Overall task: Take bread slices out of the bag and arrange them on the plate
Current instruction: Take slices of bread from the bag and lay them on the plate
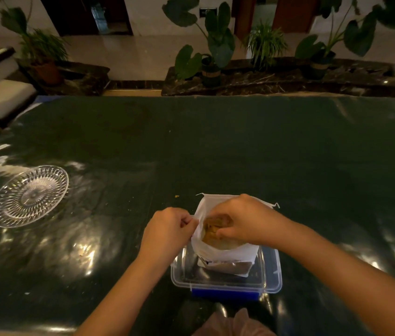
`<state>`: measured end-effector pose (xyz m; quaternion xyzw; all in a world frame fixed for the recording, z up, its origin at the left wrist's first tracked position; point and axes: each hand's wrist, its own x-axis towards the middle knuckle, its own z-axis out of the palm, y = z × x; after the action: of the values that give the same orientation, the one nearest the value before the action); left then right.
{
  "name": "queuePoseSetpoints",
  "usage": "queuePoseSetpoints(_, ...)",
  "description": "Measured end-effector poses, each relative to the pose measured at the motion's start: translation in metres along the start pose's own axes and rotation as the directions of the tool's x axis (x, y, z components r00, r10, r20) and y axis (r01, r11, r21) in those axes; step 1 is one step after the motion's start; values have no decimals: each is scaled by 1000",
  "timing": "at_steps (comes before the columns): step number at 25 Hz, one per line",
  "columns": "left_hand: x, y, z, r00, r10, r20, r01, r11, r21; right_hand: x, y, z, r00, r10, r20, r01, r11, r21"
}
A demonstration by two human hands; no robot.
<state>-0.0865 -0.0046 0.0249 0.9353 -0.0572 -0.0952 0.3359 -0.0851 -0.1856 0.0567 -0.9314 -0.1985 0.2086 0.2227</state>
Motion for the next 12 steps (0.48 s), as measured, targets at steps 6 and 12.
queuePoseSetpoints(6, -2, 2, 2, 1000, 4, -15, -5, 1000, -8, 64, 14, 30, 731, 549, 405, -478, 836, -271)
queuePoseSetpoints(12, -2, 0, 1, 1000, -16, -17, 15, 999, -43, 51, 30, 48, 854, 492, 170, -373, 807, -458)
